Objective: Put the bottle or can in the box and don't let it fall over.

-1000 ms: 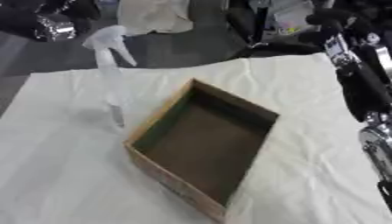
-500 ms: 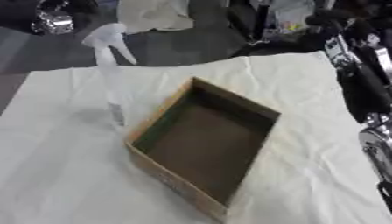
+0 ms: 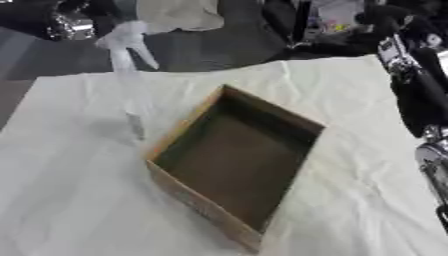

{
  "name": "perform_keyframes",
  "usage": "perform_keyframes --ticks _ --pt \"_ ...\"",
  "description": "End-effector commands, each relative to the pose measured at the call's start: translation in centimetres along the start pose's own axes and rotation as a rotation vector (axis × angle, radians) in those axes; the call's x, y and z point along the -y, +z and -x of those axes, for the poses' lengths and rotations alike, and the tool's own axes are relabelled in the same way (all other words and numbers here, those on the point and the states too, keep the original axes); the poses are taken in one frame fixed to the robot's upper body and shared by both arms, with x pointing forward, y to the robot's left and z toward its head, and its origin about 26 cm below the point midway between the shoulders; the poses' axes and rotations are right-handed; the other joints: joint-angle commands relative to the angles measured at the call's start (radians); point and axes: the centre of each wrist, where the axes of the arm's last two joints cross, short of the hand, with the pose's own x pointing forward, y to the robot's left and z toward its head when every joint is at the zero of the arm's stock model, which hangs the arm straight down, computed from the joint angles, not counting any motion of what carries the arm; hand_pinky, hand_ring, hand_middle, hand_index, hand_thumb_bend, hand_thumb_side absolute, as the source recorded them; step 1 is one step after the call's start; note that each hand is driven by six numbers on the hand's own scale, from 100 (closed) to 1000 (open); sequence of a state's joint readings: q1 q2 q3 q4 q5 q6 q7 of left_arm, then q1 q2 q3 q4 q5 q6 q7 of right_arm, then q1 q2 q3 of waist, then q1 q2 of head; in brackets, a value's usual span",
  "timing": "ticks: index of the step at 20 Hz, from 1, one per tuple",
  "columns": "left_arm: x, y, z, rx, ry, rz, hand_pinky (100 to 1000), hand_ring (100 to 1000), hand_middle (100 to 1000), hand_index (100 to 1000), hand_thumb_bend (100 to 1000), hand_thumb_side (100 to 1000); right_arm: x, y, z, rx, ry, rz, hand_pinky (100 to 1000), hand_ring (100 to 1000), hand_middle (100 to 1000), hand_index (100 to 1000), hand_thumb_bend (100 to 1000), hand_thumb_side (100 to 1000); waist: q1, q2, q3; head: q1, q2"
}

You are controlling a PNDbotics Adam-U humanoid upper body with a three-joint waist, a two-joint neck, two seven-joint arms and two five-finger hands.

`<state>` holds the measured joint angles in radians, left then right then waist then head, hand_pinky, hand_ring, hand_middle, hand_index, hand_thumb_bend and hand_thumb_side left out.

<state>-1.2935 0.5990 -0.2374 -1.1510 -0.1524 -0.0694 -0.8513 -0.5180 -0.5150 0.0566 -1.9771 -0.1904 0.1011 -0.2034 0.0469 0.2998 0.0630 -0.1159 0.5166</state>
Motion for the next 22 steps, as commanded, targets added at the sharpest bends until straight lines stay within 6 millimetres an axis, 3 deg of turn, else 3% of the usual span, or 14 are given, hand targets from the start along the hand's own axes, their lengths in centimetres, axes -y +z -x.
perform_keyframes --ticks 1,9,22 --pt "-1.09 0.62 -0.62 -0.003 -0.027 -0.022 973 857 827 824 217 602 0.15 -0.4 -1.05 0.042 0.002 -0.011 935 732 781 808 100 560 -0.002 -0.015 0.001 0.001 -0.007" --pt "-1.24 0.66 -0.66 -0.01 -0.056 -0.057 988 883 840 830 264 565 0.1 -0.44 -1.08 0.042 -0.001 -0.016 936 732 781 808 100 569 -0.003 -0.008 0.002 -0.006 -0.018" --pt "-1.24 0.48 -0.48 -0.008 -0.062 -0.09 981 883 841 832 238 556 0.07 -0.46 -1.1 0.038 -0.009 -0.022 939 732 781 807 100 583 -0.004 0.005 -0.005 0.001 -0.036"
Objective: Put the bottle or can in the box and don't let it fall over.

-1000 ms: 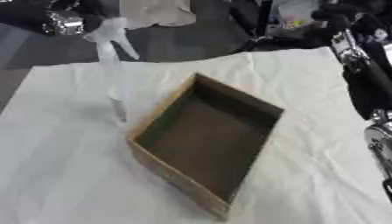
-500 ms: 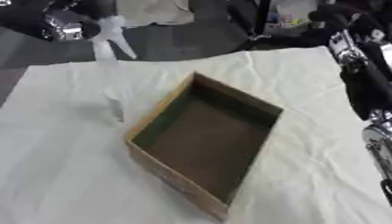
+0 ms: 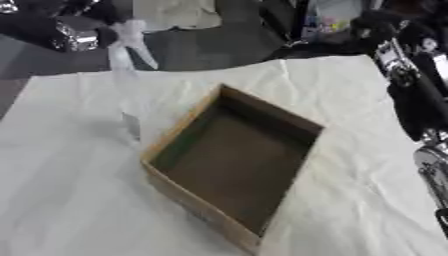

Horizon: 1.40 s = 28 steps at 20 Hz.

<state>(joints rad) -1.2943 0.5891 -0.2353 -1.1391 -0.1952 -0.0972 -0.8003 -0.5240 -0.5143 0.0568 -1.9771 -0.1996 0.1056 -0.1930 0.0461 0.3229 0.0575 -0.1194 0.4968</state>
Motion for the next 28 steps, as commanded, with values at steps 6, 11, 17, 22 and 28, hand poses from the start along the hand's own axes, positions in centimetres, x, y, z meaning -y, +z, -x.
perform_keyframes --ticks 6,11,17,22,28 --pt "-1.8 0.9 -0.5 0.01 -0.01 -0.09 976 875 833 833 224 552 0.0 -0.3 -1.0 0.036 0.002 -0.017 940 733 781 806 100 590 -0.003 -0.012 0.002 0.003 -0.017" --pt "-1.9 1.0 -0.5 0.007 -0.018 -0.089 965 850 810 815 226 556 0.1 -0.2 -0.9 0.03 0.006 -0.014 941 733 781 806 100 597 -0.006 -0.01 0.003 0.003 -0.018" --pt "-3.5 2.4 -1.0 0.015 -0.032 -0.158 973 859 820 820 228 552 0.2 -0.1 -0.8 0.026 0.015 -0.016 941 733 781 806 100 598 -0.008 -0.011 0.013 0.024 -0.02" --pt "-3.2 2.4 -0.6 0.012 -0.014 -0.154 983 865 825 825 246 559 0.1 -0.1 -0.8 0.019 0.01 -0.02 942 733 781 806 100 607 -0.009 -0.01 0.009 0.013 -0.018" --pt "-3.0 2.3 -0.4 0.01 -0.014 -0.175 991 887 829 835 276 544 0.2 -0.1 -0.8 0.024 0.014 -0.018 942 732 779 805 100 602 -0.01 -0.006 0.005 0.007 -0.02"
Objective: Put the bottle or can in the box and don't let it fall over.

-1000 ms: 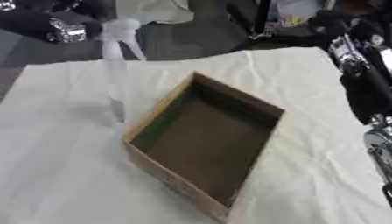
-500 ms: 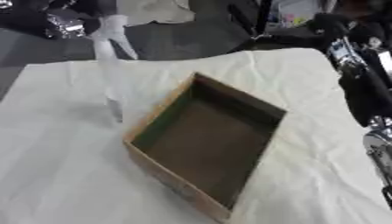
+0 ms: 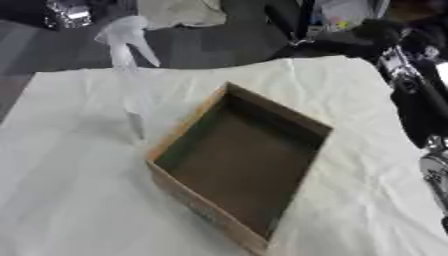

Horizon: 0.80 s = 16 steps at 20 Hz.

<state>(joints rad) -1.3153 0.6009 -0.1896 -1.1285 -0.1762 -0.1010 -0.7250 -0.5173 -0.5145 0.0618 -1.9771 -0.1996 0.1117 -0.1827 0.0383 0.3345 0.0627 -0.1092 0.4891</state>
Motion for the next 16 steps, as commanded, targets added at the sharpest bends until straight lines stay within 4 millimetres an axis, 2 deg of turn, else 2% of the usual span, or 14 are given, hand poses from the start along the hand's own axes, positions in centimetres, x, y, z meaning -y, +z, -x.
perform_keyframes --ticks 1,16 --pt "-1.4 0.9 -0.3 -0.007 -0.03 -0.044 990 886 829 840 284 549 0.3 -0.3 -1.0 0.038 0.013 -0.004 943 732 779 805 100 605 -0.001 -0.017 -0.001 -0.004 -0.016" --pt "0.2 0.1 0.6 -0.03 -0.01 0.046 967 862 810 834 253 597 0.3 -0.3 -1.0 0.041 0.005 0.001 944 734 780 805 100 614 -0.001 -0.01 -0.014 -0.002 -0.02"
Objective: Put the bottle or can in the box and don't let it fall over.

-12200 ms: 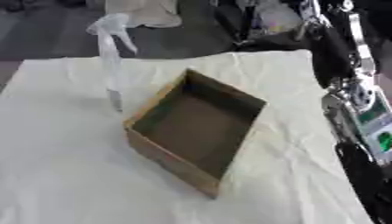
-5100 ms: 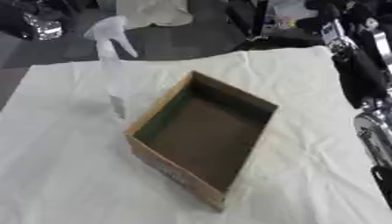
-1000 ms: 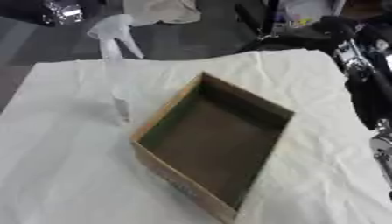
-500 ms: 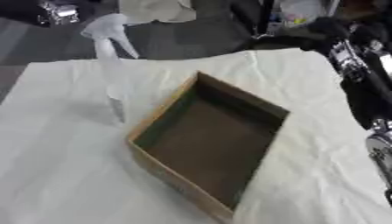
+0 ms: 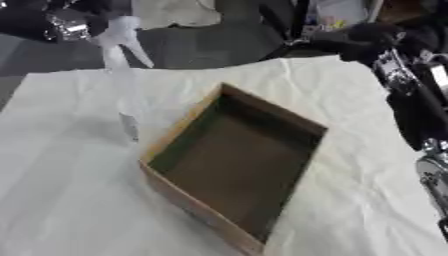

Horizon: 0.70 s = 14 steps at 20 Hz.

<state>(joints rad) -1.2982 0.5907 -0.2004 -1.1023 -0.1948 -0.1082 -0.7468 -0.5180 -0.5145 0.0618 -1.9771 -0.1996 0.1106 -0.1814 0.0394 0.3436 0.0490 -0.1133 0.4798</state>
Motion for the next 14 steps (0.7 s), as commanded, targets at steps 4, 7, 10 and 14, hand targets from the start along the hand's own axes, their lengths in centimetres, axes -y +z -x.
perform_keyframes --ticks 4,7,10,14 --pt "-0.85 0.42 -0.38 -0.004 -0.014 0.009 964 860 809 832 249 604 0.31 -0.24 -0.93 0.035 0.003 0.006 945 734 780 805 100 618 -0.002 -0.019 -0.001 0.005 -0.01" --pt "-0.69 0.33 -0.31 -0.005 -0.009 0.013 964 861 813 831 247 601 0.3 -0.24 -0.93 0.035 0.001 0.007 945 734 780 805 100 618 -0.002 -0.02 -0.002 0.005 -0.009" --pt "-0.5 0.21 -0.25 -0.006 -0.006 0.019 961 857 811 829 240 599 0.34 -0.24 -0.93 0.036 0.0 0.009 945 734 780 806 100 618 -0.003 -0.021 -0.005 0.007 -0.008" --pt "-0.39 0.17 -0.13 -0.009 -0.004 0.018 954 843 803 826 226 589 0.34 -0.22 -0.91 0.035 -0.001 0.009 945 735 780 806 100 623 -0.004 -0.02 -0.006 0.009 -0.007"
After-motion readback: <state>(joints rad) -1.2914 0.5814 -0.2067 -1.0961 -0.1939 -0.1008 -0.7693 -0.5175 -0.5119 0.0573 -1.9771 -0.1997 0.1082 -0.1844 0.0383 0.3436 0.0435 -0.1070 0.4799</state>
